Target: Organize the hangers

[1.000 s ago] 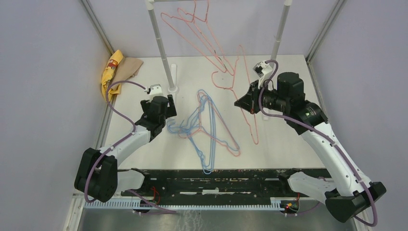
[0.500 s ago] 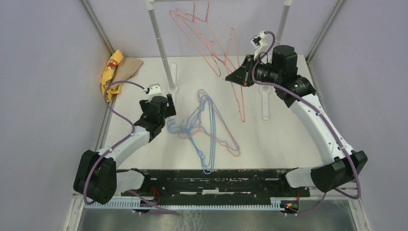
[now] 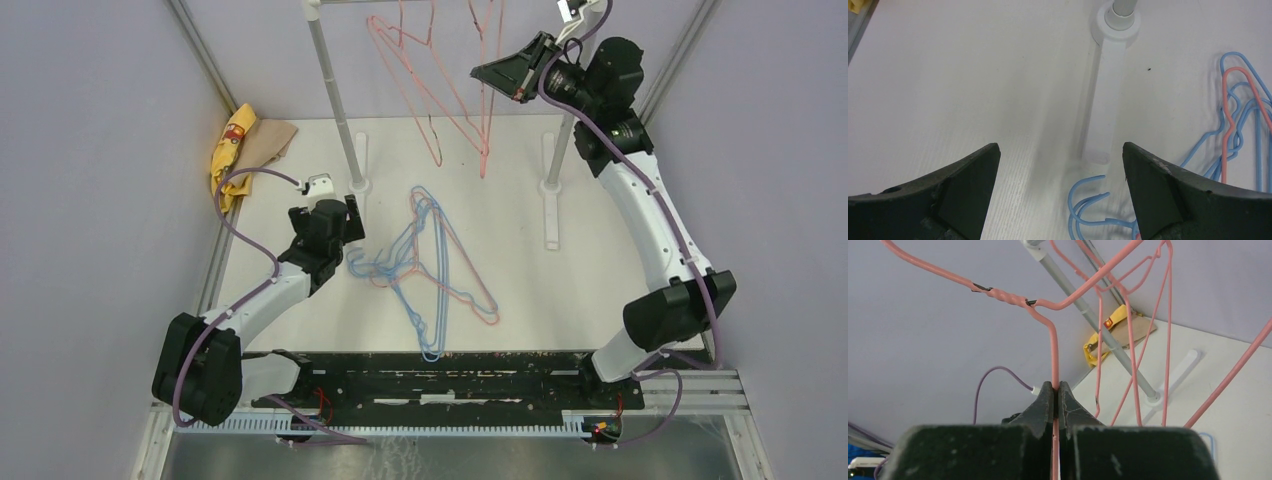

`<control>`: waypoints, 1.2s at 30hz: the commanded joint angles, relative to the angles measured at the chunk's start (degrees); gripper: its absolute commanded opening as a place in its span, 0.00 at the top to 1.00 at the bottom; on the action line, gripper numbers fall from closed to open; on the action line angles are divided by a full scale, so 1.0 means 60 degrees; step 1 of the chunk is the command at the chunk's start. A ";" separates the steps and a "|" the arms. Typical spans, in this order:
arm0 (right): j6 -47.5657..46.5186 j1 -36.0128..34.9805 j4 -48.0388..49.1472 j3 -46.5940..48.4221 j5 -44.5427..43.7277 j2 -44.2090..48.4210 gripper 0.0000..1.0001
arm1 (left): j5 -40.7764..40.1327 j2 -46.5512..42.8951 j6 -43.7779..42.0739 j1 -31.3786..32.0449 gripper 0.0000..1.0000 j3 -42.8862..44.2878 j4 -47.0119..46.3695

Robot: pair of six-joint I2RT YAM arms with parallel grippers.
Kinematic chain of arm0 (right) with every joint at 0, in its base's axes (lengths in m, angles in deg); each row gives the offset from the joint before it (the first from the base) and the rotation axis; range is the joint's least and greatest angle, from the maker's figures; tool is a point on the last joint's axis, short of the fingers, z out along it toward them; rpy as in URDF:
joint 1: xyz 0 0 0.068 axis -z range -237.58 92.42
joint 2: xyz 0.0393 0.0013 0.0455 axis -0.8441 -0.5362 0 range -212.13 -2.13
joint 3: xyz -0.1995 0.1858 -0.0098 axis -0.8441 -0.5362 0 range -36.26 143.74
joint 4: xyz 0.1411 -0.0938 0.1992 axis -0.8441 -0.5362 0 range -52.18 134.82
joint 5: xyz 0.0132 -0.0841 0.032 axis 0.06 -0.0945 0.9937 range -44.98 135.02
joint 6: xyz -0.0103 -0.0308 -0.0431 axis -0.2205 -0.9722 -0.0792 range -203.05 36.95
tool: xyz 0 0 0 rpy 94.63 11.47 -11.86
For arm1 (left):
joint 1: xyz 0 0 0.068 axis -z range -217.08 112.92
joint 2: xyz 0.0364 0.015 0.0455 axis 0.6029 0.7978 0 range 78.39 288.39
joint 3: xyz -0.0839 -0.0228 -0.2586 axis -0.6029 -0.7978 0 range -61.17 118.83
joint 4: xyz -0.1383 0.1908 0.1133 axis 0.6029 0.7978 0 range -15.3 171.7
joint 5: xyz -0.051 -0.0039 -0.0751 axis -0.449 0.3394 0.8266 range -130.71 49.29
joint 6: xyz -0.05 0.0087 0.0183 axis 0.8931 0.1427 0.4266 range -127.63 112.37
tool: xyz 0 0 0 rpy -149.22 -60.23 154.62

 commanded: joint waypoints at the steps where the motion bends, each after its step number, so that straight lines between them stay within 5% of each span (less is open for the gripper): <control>1: 0.1214 0.0077 0.1599 0.0617 -0.0325 -0.0569 0.99 | -0.0490 -0.0132 -0.0412 0.0015 0.01 0.0233 -0.0266; 14: 0.2042 0.0084 0.1990 0.0886 -0.1029 -0.1464 0.99 | -0.0603 -0.0013 -0.0493 0.0009 0.01 0.0204 -0.0266; 27: 0.1950 0.0110 0.0259 0.1338 -0.1215 -0.2228 0.95 | -0.0692 -0.0210 -0.0522 0.0017 0.01 0.0116 -0.0193; 32: 0.1895 0.0122 0.0369 0.1034 -0.0957 -0.2274 0.83 | -0.0717 -0.0248 -0.0522 0.0002 0.01 0.0083 -0.0178; 36: 0.1198 0.0112 0.0217 0.0449 -0.1036 -0.1738 0.62 | -0.0711 -0.0230 -0.0516 0.0017 0.01 0.0079 -0.0183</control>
